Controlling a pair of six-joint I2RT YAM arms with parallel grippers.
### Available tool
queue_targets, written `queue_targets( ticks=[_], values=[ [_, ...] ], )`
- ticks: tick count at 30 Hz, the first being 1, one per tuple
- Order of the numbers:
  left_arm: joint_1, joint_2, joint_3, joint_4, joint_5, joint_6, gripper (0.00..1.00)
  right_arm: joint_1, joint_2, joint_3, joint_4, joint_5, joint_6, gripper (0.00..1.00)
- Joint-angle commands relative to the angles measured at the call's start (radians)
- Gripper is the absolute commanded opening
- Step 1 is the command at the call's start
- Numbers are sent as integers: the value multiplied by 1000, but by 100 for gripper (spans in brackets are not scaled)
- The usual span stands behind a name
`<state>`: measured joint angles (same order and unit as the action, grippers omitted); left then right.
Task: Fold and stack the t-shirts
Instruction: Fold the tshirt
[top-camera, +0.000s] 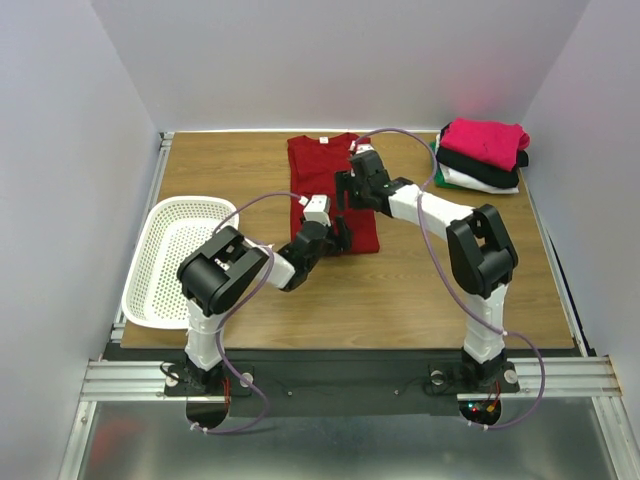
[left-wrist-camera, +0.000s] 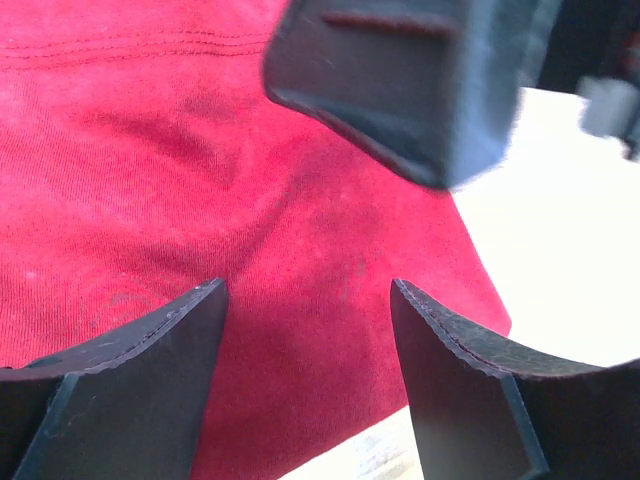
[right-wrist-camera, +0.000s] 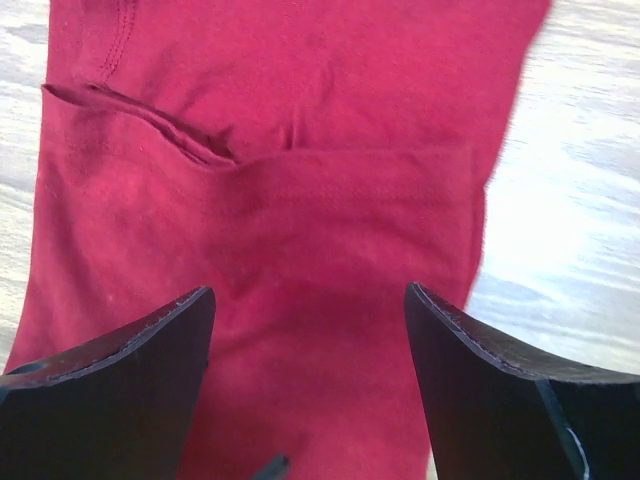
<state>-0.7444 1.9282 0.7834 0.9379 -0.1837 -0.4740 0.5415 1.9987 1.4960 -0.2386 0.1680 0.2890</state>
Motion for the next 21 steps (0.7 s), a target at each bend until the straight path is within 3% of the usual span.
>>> queue_targets(
  ticks=[1, 21],
  values=[
    [-24, -1, -67, 33, 6, -35, 79, -5, 40, 46, 25, -35, -16, 82],
    [-196, -18, -338, 65, -77, -167, 79, -2, 184, 145, -8, 79, -7, 82]
  ],
)
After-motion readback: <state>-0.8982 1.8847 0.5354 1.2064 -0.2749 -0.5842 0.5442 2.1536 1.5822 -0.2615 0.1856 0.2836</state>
